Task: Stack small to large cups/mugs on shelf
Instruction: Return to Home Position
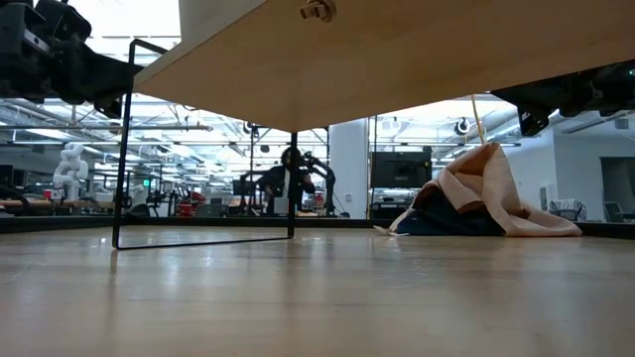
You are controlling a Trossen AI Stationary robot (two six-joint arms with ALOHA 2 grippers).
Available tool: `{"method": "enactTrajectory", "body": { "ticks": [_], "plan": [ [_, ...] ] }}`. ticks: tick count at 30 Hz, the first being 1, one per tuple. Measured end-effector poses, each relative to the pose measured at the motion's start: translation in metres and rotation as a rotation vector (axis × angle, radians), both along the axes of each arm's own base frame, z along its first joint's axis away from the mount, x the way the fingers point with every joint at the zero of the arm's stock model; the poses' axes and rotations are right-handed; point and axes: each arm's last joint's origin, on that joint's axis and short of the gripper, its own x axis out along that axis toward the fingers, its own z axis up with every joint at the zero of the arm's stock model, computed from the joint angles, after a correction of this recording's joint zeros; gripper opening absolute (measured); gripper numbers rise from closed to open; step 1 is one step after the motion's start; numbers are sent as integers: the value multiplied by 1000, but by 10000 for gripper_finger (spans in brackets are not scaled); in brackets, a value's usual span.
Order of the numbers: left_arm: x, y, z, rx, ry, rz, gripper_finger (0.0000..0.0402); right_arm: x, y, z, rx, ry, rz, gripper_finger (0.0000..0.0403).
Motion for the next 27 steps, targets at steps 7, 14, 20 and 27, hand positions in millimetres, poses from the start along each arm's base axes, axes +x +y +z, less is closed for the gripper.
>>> {"method": "enactTrajectory", "body": {
  "ticks": [7, 14, 20, 27],
  "plan": [
    [0, 0, 0, 0, -4, 0, 31, 0, 0, 0, 0, 0, 0, 0],
    [0, 0, 1, -1, -7, 0, 31, 0, 0, 0, 0, 0, 0, 0],
    [0, 0, 1, -1, -7, 0, 31, 0, 0, 0, 0, 0, 0, 0],
    [0, 0, 1, -1, -8, 1, 31, 0, 0, -1, -69, 14, -4, 0]
  ]
}}
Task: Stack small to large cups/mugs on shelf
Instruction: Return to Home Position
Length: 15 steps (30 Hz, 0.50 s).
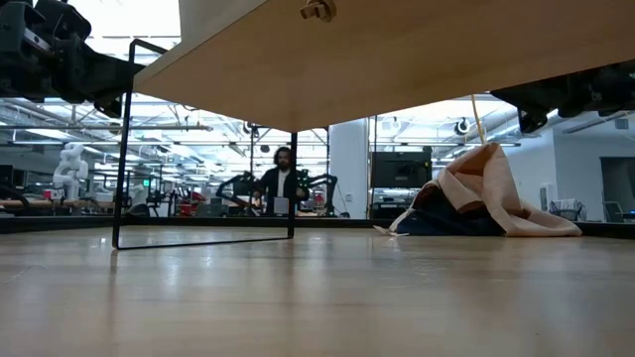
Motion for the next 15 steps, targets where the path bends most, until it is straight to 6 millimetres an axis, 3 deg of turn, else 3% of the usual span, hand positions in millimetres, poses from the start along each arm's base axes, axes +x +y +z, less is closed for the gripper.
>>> {"method": "enactTrajectory", "body": {
  "ticks": [4, 15],
  "plan": [
    [0, 0, 0, 0, 0, 0, 31, 0, 0, 0, -93, 6, -3, 0],
    [0, 0, 0, 0, 0, 0, 31, 0, 10, 0, -121, 0, 69, 0]
  ]
}}
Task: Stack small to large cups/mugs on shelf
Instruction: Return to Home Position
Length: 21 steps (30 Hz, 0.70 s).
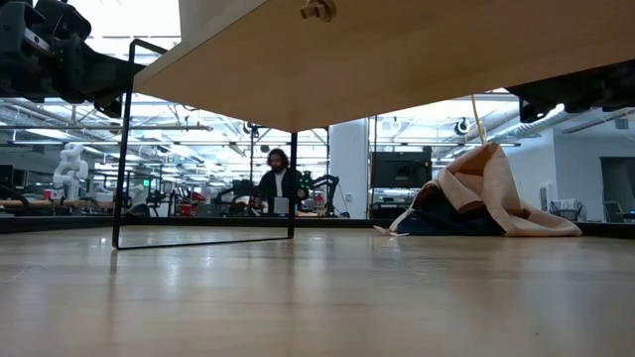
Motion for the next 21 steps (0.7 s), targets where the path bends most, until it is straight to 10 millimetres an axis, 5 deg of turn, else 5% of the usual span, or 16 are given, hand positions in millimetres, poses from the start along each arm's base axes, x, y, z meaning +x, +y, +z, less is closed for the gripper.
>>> {"method": "enactTrajectory", "body": {
  "ticks": [21],
  "plan": [
    [0, 0, 0, 0, 1, 0, 31, 0, 0, 1, 2, -10, -9, 0]
  ]
}}
